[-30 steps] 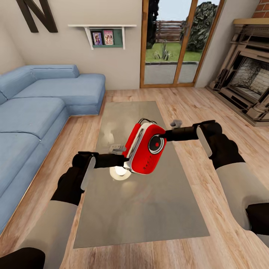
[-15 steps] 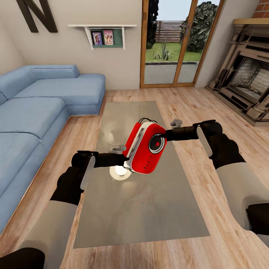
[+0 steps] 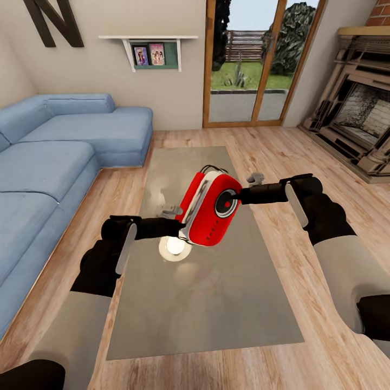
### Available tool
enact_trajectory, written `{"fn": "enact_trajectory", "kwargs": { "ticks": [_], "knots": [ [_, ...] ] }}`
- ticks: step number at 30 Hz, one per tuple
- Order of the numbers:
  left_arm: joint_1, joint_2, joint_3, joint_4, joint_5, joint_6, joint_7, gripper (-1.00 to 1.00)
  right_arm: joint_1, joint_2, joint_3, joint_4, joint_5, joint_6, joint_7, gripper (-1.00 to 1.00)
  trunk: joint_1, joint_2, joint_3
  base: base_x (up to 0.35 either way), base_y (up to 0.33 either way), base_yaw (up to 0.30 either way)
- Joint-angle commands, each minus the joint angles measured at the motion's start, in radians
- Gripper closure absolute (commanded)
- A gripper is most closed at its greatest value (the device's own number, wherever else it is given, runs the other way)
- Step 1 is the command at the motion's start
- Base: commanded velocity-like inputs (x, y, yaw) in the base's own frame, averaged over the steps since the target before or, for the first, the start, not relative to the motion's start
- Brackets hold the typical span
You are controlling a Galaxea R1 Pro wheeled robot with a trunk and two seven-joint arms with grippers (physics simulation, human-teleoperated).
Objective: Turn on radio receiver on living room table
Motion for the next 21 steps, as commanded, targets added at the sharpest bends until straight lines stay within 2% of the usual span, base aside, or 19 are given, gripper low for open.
{"fn": "enact_trajectory", "kwargs": {
  "ticks": [1,5,21],
  "knots": [
    [0.0,-0.001,-0.001,-0.006,0.071,0.018,-0.013,1.0,0.0,0.0,0.0,0.0,0.008,-0.003,0.0,1.0,0.0,0.0,0.0,0.0,0.0,0.0],
    [0.0,-0.001,0.001,-0.022,0.072,0.019,-0.04,1.0,0.0,0.001,0.0,0.0,0.008,-0.002,0.0,1.0,0.0,0.0,0.0,0.0,0.0,0.0],
    [0.0,-0.001,0.001,-0.035,0.072,0.02,-0.042,1.0,0.0,0.001,0.0,0.0,0.007,-0.002,0.0,1.0,0.0,0.0,0.0,0.0,0.0,0.0]
  ]
}}
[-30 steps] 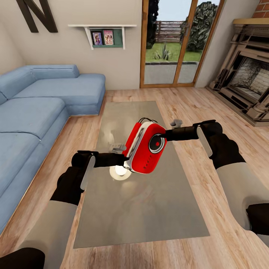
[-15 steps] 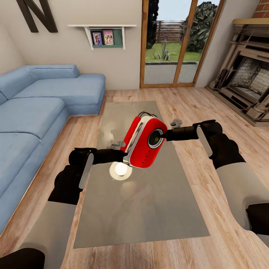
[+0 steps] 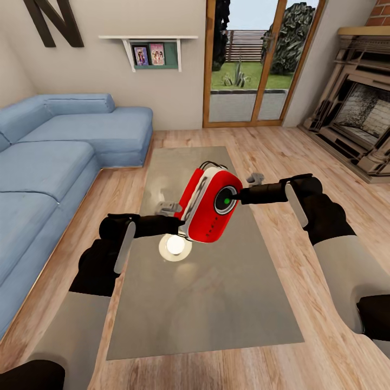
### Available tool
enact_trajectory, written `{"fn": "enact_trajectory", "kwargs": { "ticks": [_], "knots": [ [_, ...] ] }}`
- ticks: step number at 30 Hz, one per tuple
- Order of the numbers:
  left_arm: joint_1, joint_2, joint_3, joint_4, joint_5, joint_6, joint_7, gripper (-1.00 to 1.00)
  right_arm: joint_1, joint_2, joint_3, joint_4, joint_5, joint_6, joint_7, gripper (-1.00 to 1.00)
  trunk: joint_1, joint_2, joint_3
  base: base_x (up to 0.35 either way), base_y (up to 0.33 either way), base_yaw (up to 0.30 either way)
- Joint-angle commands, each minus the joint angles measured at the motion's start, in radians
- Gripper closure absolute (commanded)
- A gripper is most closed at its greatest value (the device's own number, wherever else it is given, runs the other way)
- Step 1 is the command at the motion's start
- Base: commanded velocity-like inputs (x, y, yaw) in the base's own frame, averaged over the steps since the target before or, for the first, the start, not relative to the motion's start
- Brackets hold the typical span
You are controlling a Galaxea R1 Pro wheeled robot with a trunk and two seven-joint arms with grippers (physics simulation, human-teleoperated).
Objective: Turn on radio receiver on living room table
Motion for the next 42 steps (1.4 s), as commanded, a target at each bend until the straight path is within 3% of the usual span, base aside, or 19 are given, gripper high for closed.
{"fn": "enact_trajectory", "kwargs": {
  "ticks": [1,7,13,17,22,23,26,34,42],
  "knots": [
    [0.0,-0.001,-0.001,-0.001,0.064,0.015,-0.061,1.0,0.0,0.0,0.0,0.0,0.009,-0.004,-0.001,1.0,0.0,0.0,0.0,0.0,0.0,0.0],
    [0.0,-0.001,0.0,-0.002,0.064,0.015,-0.061,1.0,0.0,0.0,0.0,0.0,0.009,-0.004,-0.001,1.0,0.0,0.0,0.0,0.0,0.0,0.0],
    [0.0,0.0,0.0,-0.003,0.099,0.015,-0.061,1.0,0.0,0.0,0.0,0.0,0.009,-0.004,-0.001,1.0,0.0,0.0,0.0,0.0,0.0,0.0],
    [0.0,0.005,-0.002,0.004,0.103,0.013,-0.06,1.0,0.0,-0.001,0.001,0.0,0.01,-0.004,-0.001,1.0,0.0,0.0,0.0,0.0,0.0,0.0],
    [0.0,0.055,-0.001,0.048,0.099,0.006,-0.056,1.0,0.0,-0.003,0.001,0.0,0.01,-0.005,-0.001,1.0,0.0,0.0,0.0,0.0,0.0,0.0],
    [0.0,0.078,0.001,0.062,0.098,0.005,-0.055,1.0,0.0,-0.003,0.002,0.0,0.01,-0.005,-0.001,1.0,0.0,0.0,0.0,0.0,0.0,0.0],
    [0.0,0.098,0.001,0.065,0.098,0.005,-0.054,1.0,0.0,-0.003,0.002,-0.001,0.01,-0.005,-0.001,1.0,0.0,0.0,0.0,0.0,0.0,0.0],
    [0.0,0.13,0.006,0.069,0.097,0.003,-0.054,1.0,0.0,-0.003,0.002,-0.009,0.01,-0.004,-0.001,1.0,0.0,0.0,0.0,0.0,0.0,0.0],
    [0.0,0.133,0.007,0.068,0.097,0.003,-0.054,1.0,0.0,-0.003,0.002,-0.009,0.01,-0.004,-0.001,1.0,0.0,0.0,0.0,0.0,0.0,0.0]
  ]
}}
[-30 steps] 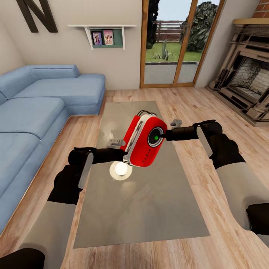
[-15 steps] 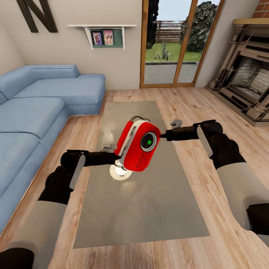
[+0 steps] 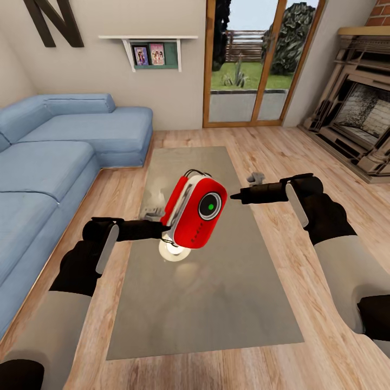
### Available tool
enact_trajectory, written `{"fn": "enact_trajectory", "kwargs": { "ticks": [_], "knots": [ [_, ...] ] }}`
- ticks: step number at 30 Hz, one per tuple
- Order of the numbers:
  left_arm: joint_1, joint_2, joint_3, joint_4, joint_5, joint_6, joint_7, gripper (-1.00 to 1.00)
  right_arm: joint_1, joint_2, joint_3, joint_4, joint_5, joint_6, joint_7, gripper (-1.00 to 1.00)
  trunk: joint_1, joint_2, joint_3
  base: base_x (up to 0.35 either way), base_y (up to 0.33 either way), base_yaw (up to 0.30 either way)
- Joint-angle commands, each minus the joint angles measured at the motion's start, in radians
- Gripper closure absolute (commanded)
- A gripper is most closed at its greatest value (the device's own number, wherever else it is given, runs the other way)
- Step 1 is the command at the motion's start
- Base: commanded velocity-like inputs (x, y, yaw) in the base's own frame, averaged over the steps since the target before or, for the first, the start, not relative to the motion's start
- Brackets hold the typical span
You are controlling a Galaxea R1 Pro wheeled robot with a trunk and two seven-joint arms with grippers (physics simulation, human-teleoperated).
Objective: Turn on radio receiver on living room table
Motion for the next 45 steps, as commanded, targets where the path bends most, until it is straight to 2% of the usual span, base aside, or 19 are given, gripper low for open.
{"fn": "enact_trajectory", "kwargs": {
  "ticks": [1,3,5,17,26,29,30,31,39,41,45],
  "knots": [
    [0.0,0.0,0.0,-0.001,0.017,0.004,0.0,1.0,0.0,0.0,0.0,0.0,0.0,0.0,0.0,1.0,0.0,0.0,0.0,0.0,0.0,0.0],
    [0.0,0.0,0.029,-0.003,0.016,0.004,0.0,1.0,0.0,0.0,0.0,0.0,0.0,0.0,0.0,1.0,0.0,0.0,0.0,0.0,0.0,0.0],
    [0.0,0.0,0.038,-0.004,0.016,0.005,0.0,1.0,0.0,0.0,0.0,0.0,0.0,0.0,0.0,1.0,0.0,0.0,0.0,0.0,0.0,0.0],
    [0.0,0.0,0.047,-0.005,0.016,0.004,0.002,1.0,0.0,-0.007,0.015,-0.001,0.01,0.001,-0.004,1.0,0.0,0.0,0.0,0.0,0.0,0.0],
    [0.0,0.0,0.047,-0.001,0.012,0.003,0.002,1.0,0.0,-0.061,0.009,-0.002,0.119,0.003,-0.009,1.0,0.0,0.0,0.0,0.0,0.0,0.0],
    [0.0,0.0,0.047,-0.001,0.011,0.003,0.002,1.0,0.0,-0.087,0.008,-0.002,0.136,0.003,-0.009,1.0,0.0,0.0,0.0,0.0,0.0,0.0],
    [0.0,0.0,0.048,-0.001,0.011,0.003,0.002,1.0,0.001,-0.138,0.007,-0.002,0.148,0.002,-0.009,1.0,0.0,0.0,0.0,0.0,0.0,0.0],
    [0.0,0.0,0.048,-0.001,0.011,0.004,0.002,1.0,0.001,-0.149,0.006,-0.002,0.149,0.002,-0.009,1.0,0.0,0.0,0.0,0.0,0.0,0.0],
    [0.0,0.0,0.047,-0.001,0.011,0.004,0.002,1.0,0.001,-0.334,0.003,0.003,0.151,-0.003,-0.008,1.0,0.0,0.0,0.0,0.0,0.0,0.0],
    [0.0,-0.002,0.047,-0.001,0.011,0.004,0.017,1.0,0.002,-0.365,0.004,0.007,0.151,-0.004,-0.006,1.0,0.0,0.0,0.0,0.0,0.0,0.0],
    [0.0,-0.005,0.047,0.0,0.011,0.004,0.076,1.0,0.002,-0.369,0.005,0.007,0.15,-0.004,-0.007,1.0,0.0,0.0,0.0,0.0,0.0,0.0]
  ]
}}
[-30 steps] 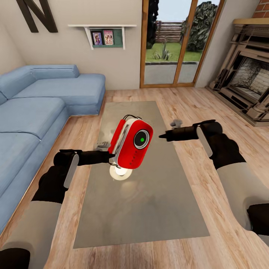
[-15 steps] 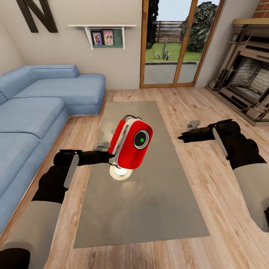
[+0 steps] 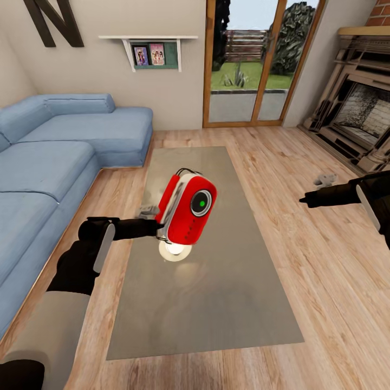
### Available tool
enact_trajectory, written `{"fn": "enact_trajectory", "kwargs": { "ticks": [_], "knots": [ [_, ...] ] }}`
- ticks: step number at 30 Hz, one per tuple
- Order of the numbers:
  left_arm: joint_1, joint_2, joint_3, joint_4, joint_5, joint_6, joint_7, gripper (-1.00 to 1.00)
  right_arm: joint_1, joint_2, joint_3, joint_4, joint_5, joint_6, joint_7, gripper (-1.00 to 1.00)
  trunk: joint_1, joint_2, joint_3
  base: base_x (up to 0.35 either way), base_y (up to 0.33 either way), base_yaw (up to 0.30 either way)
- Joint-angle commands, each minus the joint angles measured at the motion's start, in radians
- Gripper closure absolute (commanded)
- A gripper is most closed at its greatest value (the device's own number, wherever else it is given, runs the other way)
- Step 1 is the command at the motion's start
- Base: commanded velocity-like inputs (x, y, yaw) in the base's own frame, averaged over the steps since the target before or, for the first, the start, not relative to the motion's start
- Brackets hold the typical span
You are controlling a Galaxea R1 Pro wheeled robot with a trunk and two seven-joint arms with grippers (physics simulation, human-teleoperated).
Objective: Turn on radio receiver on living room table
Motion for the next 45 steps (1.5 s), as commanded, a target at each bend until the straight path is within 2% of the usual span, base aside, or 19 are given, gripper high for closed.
{"fn": "enact_trajectory", "kwargs": {
  "ticks": [1,2,3,4,9,10,11,12,20,24,36,37,39,42,45],
  "knots": [
    [0.0,-0.001,0.0,0.001,0.02,0.005,0.022,1.0,0.0,0.001,0.0,0.0,0.0,0.001,0.0,1.0,0.0,0.0,0.0,0.0,0.0,0.0],
    [0.0,-0.001,0.0,0.003,0.02,0.005,0.033,1.0,0.0,0.001,0.0,0.0,0.0,0.001,-0.001,1.0,0.0,0.0,0.0,0.0,0.0,0.0],
    [0.0,-0.001,0.001,0.007,0.02,0.006,0.097,1.0,0.0,0.004,0.0,0.0,0.0,0.002,-0.002,1.0,0.0,0.0,0.0,0.0,0.0,0.0],
    [0.0,-0.002,0.001,0.008,0.02,0.007,0.123,1.0,0.0,0.004,0.0,0.0,-0.001,0.002,-0.002,1.0,0.0,0.0,0.0,0.0,0.0,0.0],
    [0.0,-0.001,0.002,0.037,0.02,0.007,0.194,1.0,0.0,0.007,0.0,0.0,-0.003,0.002,-0.001,1.0,0.0,0.0,0.0,0.0,0.0,0.0],
    [0.0,0.0,0.003,0.082,0.02,0.008,0.269,1.0,-0.001,0.015,0.001,0.0,-0.004,0.002,-0.001,1.0,0.0,0.0,0.0,0.0,0.0,0.0],
    [0.0,0.0,0.004,0.105,0.02,0.008,0.332,1.0,-0.001,0.035,0.0,0.0,-0.004,0.003,-0.001,1.0,0.0,0.0,0.0,0.0,0.0,0.0],
    [0.0,0.0,0.004,0.108,0.02,0.008,0.342,1.0,-0.001,0.039,0.0,0.0,-0.004,0.004,-0.001,1.0,0.0,0.0,0.0,0.0,0.0,0.0],
    [0.0,0.001,0.004,0.116,0.02,0.01,0.358,1.0,-0.001,0.048,0.0,0.0,-0.005,0.002,-0.001,1.0,0.0,0.0,0.0,0.0,0.0,0.0],
    [0.0,0.004,0.002,0.154,0.014,0.01,0.36,1.0,-0.001,0.048,0.0,0.0,-0.005,0.002,-0.001,1.0,0.0,0.0,0.0,0.0,0.0,0.0],
    [0.0,0.006,0.0,0.166,-0.02,0.011,0.36,1.0,-0.001,0.048,0.0,0.0,-0.007,0.001,0.0,1.0,0.0,0.0,0.0,0.0,0.0,0.0],
    [0.006,0.012,0.002,0.161,-0.037,0.01,0.358,1.0,0.0,0.054,0.0,0.003,-0.009,0.002,-0.004,1.0,0.0,0.0,0.0,0.0,0.0,0.0],
    [0.014,0.023,0.003,0.161,-0.044,0.01,0.358,1.0,0.0,0.065,0.0,0.003,-0.009,0.002,-0.004,1.0,0.0,0.0,0.0,0.0,0.0,0.0],
    [0.014,0.034,0.003,0.162,-0.082,0.01,0.358,1.0,0.0,0.078,0.0,0.003,-0.009,0.002,-0.004,1.0,0.0,0.0,0.0,0.0,0.0,0.0],
    [0.029,0.051,0.001,0.168,-0.088,0.012,0.358,1.0,0.0,0.095,0.0,0.003,-0.008,0.002,-0.004,1.0,0.0,0.0,0.0,0.0,0.0,0.0]
  ]
}}
